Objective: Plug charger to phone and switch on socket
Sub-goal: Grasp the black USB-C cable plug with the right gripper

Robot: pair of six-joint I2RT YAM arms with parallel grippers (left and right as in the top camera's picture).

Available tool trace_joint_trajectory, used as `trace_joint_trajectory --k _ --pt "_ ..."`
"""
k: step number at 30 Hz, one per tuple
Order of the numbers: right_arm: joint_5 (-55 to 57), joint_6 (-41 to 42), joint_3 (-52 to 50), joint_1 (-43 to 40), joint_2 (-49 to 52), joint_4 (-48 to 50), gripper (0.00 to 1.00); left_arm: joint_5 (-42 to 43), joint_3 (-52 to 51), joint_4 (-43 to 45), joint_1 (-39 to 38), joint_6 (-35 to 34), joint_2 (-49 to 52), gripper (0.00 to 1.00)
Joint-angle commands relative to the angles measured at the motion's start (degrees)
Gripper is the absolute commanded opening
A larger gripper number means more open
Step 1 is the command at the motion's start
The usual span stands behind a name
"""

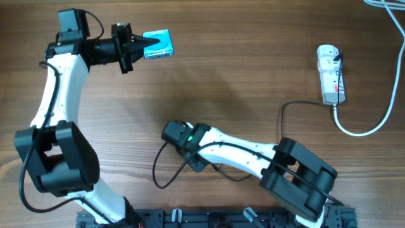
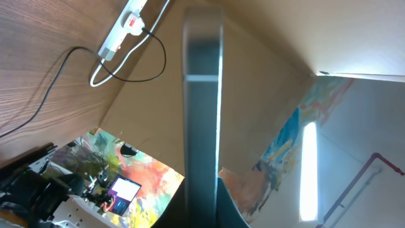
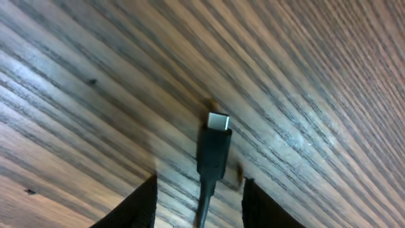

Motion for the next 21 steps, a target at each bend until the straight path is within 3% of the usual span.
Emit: trace_joint_trajectory --k 1,3,9,12,16,21 --pt "-2.3 -0.4 -1.3 -1.4 0.7 1.0 0.43 1.6 0.2 0.2 0.0 1.1 -1.6 0.04" --pt "-3.1 -1.4 -1.3 -1.4 0.7 1.5 0.42 1.6 0.2 0.2 0.0 1.1 -1.6 0.04" --pt "-3.7 -1.6 -1.9 -1.4 0.7 2.1 0.27 1.6 0.2 0.2 0.0 1.1 -1.6 0.04" --pt "-3.7 -1.6 -1.9 -1.4 0.7 1.9 0.28 1.6 0.2 0.2 0.0 1.1 -1.6 0.04" --pt "-2.9 -1.6 -1.9 -1.4 0.7 1.7 0.43 1.6 0.2 0.2 0.0 1.1 -1.6 0.04" --pt "-2.6 -1.6 -1.9 -1.4 0.7 1.4 0.33 1.6 0.2 0.2 0.0 1.1 -1.6 0.04"
